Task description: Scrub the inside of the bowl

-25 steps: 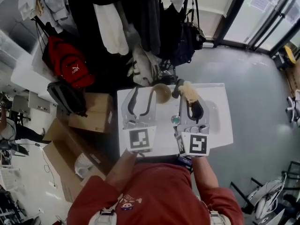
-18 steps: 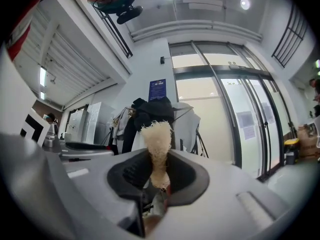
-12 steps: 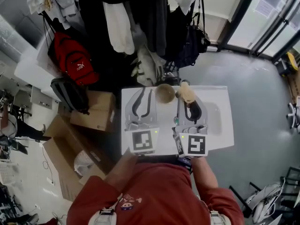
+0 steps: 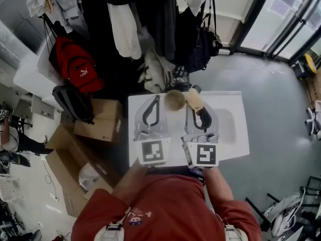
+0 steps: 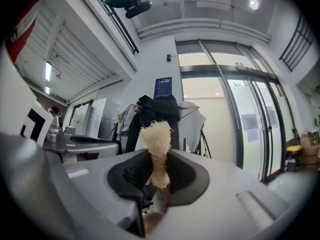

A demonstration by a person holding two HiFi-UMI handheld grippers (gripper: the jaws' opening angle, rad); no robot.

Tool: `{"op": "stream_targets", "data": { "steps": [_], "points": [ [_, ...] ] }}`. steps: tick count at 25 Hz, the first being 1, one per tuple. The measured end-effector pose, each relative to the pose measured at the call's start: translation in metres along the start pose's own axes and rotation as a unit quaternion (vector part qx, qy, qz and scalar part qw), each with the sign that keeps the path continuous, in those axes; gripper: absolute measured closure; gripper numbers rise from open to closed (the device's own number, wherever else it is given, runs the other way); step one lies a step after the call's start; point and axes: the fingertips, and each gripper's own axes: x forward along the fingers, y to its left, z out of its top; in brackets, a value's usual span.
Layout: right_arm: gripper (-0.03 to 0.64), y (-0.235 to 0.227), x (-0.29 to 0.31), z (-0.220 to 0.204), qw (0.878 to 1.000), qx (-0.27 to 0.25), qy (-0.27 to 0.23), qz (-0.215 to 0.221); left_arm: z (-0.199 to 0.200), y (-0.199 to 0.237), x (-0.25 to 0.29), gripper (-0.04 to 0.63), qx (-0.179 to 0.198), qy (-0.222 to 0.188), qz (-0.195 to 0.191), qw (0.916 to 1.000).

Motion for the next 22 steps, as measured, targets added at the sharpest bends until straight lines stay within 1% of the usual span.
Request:
{"op": "stream_targets", "data": {
  "steps": [7,15,22],
  "points": [
    [0.540,-0.004,0.002,-0.001,1.000,-0.004,0.006,-0.004,0.001,-0.003,0.003,0.589,-0.005,-0.006,-0.007,0.9999],
    [0.540,-0.012,0.000,-0.006,1.000,-0.006,0.014,-0.013,-0.003,-0.009,0.005,0.589,-0.013,-0.002,-0.013,0.9998],
    [0.540,-0.022,-0.004,0.000,0.999,0.008,-0.006,-0.037,-0.004,-0.018,0.006,0.589,-0.017,-0.006,-0.032,0.9993]
  ]
}}
